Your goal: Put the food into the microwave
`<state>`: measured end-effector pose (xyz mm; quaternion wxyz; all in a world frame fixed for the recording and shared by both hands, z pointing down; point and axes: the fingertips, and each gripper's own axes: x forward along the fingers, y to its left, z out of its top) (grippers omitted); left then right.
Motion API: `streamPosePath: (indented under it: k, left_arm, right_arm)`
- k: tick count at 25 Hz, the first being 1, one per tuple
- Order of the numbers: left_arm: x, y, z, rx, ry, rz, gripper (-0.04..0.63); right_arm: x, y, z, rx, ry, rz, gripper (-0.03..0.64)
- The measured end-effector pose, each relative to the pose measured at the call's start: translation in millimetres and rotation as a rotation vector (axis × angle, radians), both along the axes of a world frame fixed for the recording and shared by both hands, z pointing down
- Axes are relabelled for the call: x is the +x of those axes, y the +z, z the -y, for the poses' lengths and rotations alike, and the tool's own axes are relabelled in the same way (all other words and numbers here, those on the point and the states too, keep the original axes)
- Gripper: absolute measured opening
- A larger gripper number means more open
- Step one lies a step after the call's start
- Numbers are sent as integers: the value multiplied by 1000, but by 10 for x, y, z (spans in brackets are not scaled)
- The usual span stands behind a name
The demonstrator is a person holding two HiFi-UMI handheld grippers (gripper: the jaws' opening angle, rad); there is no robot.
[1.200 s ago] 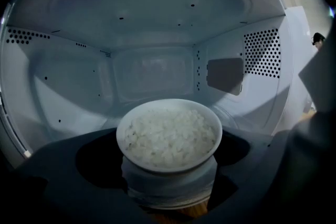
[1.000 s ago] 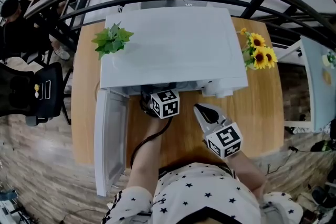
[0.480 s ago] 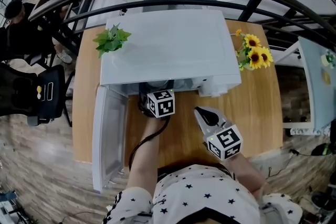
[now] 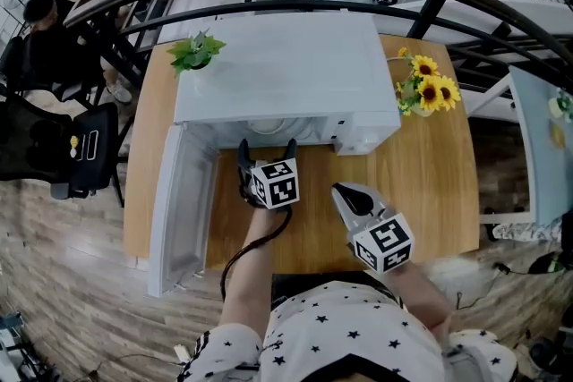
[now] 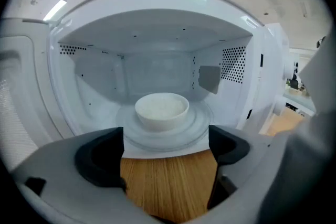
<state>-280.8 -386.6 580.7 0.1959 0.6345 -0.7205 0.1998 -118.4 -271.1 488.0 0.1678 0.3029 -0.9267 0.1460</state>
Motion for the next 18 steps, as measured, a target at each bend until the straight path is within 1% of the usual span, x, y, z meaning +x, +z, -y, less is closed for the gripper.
streamPosePath:
  k: [5, 10, 13, 14, 16, 18]
  left_arm:
    - [140, -99, -316, 18, -25, -3, 482]
    - [334, -211, -662, 53, -46, -45, 480]
    - [451, -310, -931, 69, -58, -34, 470]
    - [486, -335, -1033, 75, -68, -27, 442]
    - [541, -384, -1234, 98, -97, -17, 358]
    - [586, -450, -1426, 128, -126, -10, 294]
  right_arm:
    - [126, -40, -232, 11, -26, 5, 6]
    - [288, -102, -439, 33, -41, 24, 6]
    - [390, -149, -598, 41, -47, 36, 6]
    - [423, -161, -655, 44, -49, 40, 6]
    - [488, -179, -761, 52, -56, 45, 6]
    - [550, -198, -861, 63, -62, 51, 6]
